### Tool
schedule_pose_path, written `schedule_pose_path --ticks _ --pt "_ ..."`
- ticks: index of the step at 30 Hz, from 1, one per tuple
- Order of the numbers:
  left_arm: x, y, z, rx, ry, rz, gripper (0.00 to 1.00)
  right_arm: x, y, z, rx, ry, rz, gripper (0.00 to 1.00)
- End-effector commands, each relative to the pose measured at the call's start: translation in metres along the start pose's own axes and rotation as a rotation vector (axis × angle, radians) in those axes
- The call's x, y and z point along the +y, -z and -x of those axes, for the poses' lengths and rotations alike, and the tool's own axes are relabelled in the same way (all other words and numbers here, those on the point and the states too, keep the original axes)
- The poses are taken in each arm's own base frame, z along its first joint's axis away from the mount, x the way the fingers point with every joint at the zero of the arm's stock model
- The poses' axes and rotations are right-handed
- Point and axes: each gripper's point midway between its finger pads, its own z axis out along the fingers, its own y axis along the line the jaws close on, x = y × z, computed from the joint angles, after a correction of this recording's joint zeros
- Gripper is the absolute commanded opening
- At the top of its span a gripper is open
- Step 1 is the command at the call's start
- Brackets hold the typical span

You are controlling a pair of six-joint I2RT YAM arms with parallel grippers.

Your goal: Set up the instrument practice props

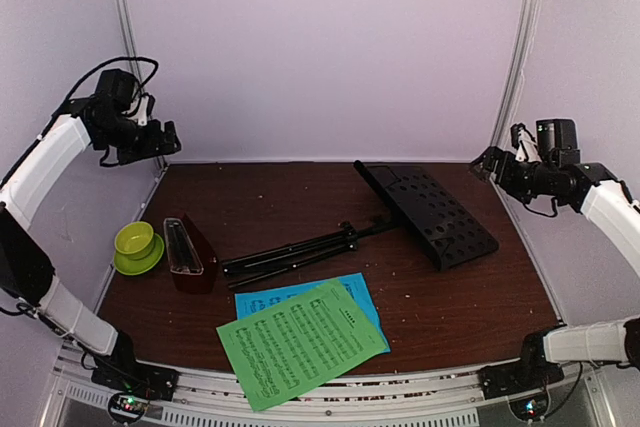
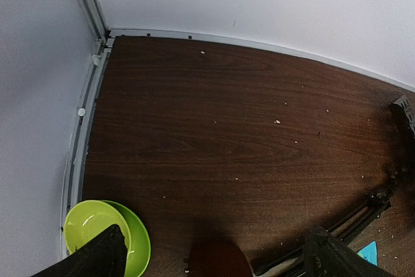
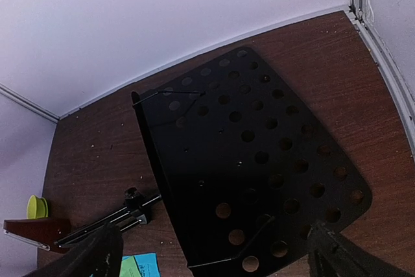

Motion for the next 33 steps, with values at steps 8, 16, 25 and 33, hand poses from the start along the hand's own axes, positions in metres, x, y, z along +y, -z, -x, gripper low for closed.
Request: schedule_pose_path --ticks 8,16,25,33 --pt "-0.073 -0.006 -0.009 0.053 -0.219 -0.123 0.98 0.038 -0.027 0.003 0.111 0.057 0.069 1.0" --pt "-0.086 0.002 -0.023 0.063 -0.281 -0.161 0.98 0.078 -0.073 -0.034 0.336 0.219 0.056 1.0" --pt "-0.091 0.005 -0.029 0.058 -0.26 -0.195 0.98 0.087 -0.115 -0.086 0.613 0.332 0.007 1.0" --pt "-0.094 0.003 -0.032 0.058 -0.239 -0.206 0.98 0.077 -0.141 -0.111 0.709 0.383 -0.022 0.94"
